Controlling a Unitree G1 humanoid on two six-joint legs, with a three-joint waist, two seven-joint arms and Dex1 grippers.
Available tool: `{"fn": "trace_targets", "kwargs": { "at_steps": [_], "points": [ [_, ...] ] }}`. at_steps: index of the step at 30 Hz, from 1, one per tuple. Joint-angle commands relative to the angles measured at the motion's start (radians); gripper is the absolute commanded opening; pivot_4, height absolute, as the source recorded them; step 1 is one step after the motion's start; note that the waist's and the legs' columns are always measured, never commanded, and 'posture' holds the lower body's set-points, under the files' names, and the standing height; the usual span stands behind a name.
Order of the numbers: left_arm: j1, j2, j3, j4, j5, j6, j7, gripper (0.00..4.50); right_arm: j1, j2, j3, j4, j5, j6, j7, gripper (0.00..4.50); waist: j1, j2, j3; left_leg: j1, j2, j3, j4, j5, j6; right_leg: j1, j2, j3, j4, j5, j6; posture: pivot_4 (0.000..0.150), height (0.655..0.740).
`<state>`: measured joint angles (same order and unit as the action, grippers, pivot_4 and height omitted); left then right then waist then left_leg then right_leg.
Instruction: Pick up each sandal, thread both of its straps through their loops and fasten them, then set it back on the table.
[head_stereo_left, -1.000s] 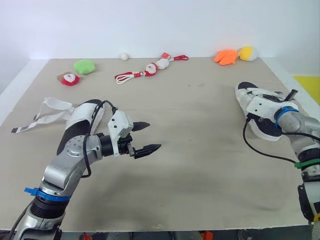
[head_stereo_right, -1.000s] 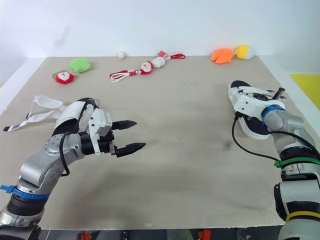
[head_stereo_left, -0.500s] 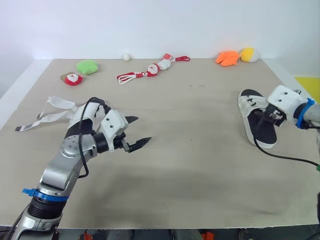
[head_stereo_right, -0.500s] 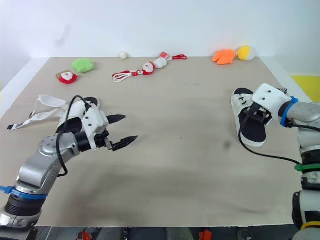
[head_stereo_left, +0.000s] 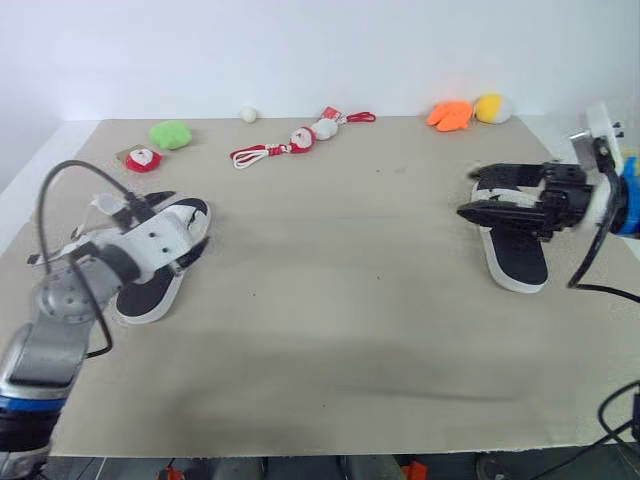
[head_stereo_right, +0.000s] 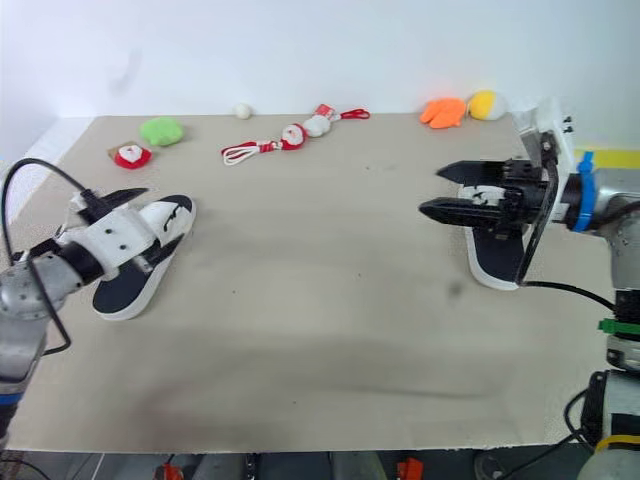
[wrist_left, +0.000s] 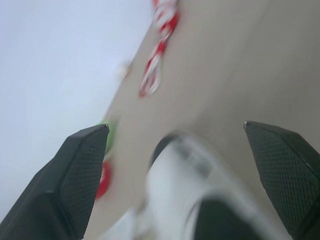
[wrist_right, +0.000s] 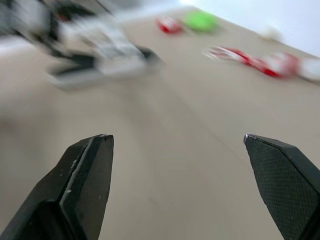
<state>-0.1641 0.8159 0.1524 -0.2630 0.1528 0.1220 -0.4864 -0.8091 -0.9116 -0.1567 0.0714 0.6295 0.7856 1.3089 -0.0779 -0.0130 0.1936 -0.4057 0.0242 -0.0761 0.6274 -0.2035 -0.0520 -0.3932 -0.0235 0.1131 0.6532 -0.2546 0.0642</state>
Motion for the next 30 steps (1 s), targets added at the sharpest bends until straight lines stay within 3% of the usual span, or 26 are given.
{"fn": "trace_targets", "kwargs": {
  "at_steps": [1,11,25,26,27,30],
  "points": [
    [0.018,0.032,0.025,0.013,0.105,-0.079,0.072,4.5,-0.057,0.036,-0.004,-0.115,0.091,0.061,-0.03,4.46,0.003,0.0,0.0,0.0,0.0,-0.001,0.0,0.0,0.0,0.0,0.0,0.0,0.0,0.0,0.0,0.15,0.74],
    [0.058,0.015,0.025,0.081,0.221,-0.094,0.166,4.5,-0.071,0.1,0.044,-0.173,0.124,0.062,-0.045,4.46,0.021,-0.001,0.0,-0.006,0.0,-0.001,0.0,0.0,0.0,-0.007,-0.001,-0.002,0.002,0.001,-0.002,0.15,0.74],
    [-0.156,-0.065,-0.135,0.387,0.266,-0.18,0.223,4.5,-0.067,0.104,0.047,-0.204,0.132,0.053,-0.066,4.46,0.028,-0.001,0.0,-0.006,0.002,0.0,0.005,0.001,0.0,-0.011,0.001,-0.002,0.012,0.001,-0.002,0.15,0.74],
    [-0.163,-0.064,-0.141,0.405,0.268,-0.185,0.222,3.98,-0.063,0.104,0.046,-0.207,0.132,0.052,-0.068,4.5,0.028,-0.001,0.0,-0.006,0.002,0.0,0.005,0.001,0.0,-0.011,0.001,-0.002,0.012,0.002,-0.002,0.15,0.74],
    [-0.17,-0.062,-0.145,0.421,0.268,-0.191,0.22,3.96,-0.06,0.105,0.045,-0.21,0.134,0.054,-0.073,4.5,0.028,-0.001,0.0,-0.006,0.002,0.0,0.005,0.001,0.0,-0.011,0.001,-0.002,0.012,0.002,-0.003,0.15,0.74],
    [-0.182,-0.058,-0.151,0.453,0.264,-0.209,0.221,2.94,-0.054,0.103,0.038,-0.221,0.144,0.061,-0.083,4.5,0.028,-0.001,0.0,-0.007,0.002,0.0,0.005,0.001,0.0,-0.012,0.001,-0.002,0.012,0.002,-0.003,0.15,0.74]
  ]
}}
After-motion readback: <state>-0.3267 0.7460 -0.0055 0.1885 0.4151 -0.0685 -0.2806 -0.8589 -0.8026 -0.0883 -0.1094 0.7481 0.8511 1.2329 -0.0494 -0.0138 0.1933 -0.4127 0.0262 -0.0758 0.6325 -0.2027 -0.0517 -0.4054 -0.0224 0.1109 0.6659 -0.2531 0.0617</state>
